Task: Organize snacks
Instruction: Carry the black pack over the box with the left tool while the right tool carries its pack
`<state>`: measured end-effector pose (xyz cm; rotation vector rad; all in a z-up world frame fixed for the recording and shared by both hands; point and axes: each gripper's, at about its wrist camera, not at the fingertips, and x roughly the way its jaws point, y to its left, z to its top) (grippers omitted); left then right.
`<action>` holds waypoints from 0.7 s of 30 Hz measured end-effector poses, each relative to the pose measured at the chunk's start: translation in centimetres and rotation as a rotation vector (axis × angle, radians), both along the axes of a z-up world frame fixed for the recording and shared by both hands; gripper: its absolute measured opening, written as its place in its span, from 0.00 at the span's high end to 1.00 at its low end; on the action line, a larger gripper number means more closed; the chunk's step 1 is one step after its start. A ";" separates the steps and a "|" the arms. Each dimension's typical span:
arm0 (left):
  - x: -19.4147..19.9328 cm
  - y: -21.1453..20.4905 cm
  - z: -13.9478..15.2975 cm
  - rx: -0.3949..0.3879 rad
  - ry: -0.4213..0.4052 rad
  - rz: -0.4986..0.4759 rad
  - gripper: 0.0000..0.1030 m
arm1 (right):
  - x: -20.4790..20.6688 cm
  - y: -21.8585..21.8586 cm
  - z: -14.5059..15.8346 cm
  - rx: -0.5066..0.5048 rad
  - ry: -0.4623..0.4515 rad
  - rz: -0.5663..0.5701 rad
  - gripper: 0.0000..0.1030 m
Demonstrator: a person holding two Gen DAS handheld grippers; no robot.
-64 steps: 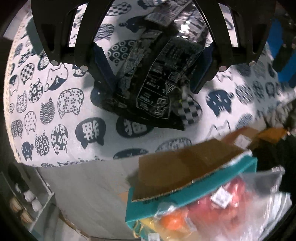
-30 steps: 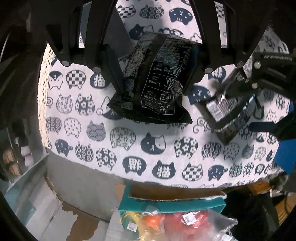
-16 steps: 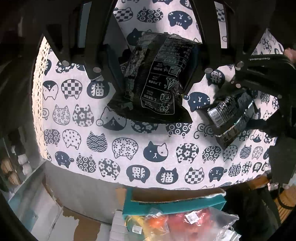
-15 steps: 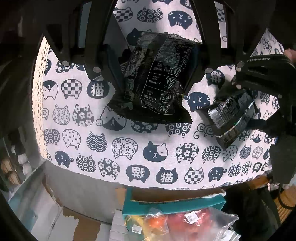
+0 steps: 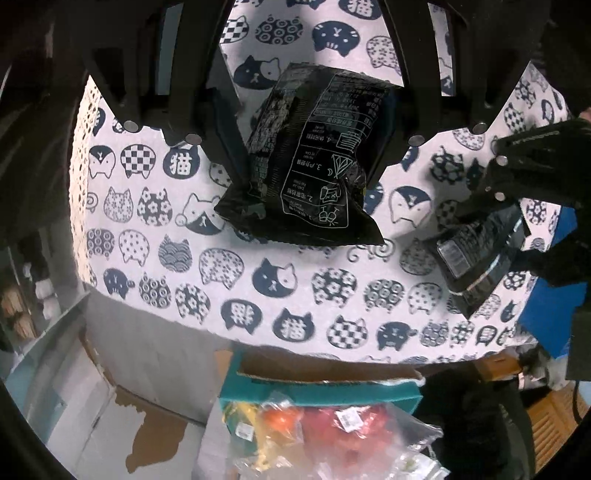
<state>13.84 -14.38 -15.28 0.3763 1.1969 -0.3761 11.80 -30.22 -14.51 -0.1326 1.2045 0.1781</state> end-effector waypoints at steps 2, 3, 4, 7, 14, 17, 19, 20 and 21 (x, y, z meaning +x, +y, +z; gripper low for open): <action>-0.4 1.0 1.0 -0.017 -0.009 0.021 0.36 | -0.1 0.7 0.5 0.000 -0.014 0.014 0.41; -0.7 1.3 1.3 -0.023 -0.010 0.030 0.36 | -0.1 0.9 0.7 0.003 -0.019 0.019 0.41; -0.9 1.8 1.7 -0.029 -0.013 0.040 0.36 | -0.3 1.2 1.1 0.008 -0.027 0.025 0.41; -1.4 2.8 2.4 -0.018 -0.035 0.053 0.36 | -0.7 2.3 2.3 0.012 -0.053 0.046 0.41; -2.9 4.7 5.0 -0.016 -0.103 0.065 0.36 | -1.7 4.7 4.8 0.025 -0.101 0.095 0.41; -3.8 6.1 6.4 -0.024 -0.131 0.085 0.36 | -2.0 5.7 5.6 0.044 -0.115 0.120 0.41; -4.2 7.1 7.2 -0.032 -0.139 0.100 0.36 | -2.2 6.6 6.2 0.051 -0.124 0.136 0.41; -4.5 7.7 7.7 -0.036 -0.147 0.109 0.36 | -2.3 7.1 6.5 0.055 -0.129 0.145 0.41; -4.7 8.1 8.1 -0.037 -0.154 0.114 0.36 | -2.4 7.4 6.7 0.057 -0.131 0.151 0.41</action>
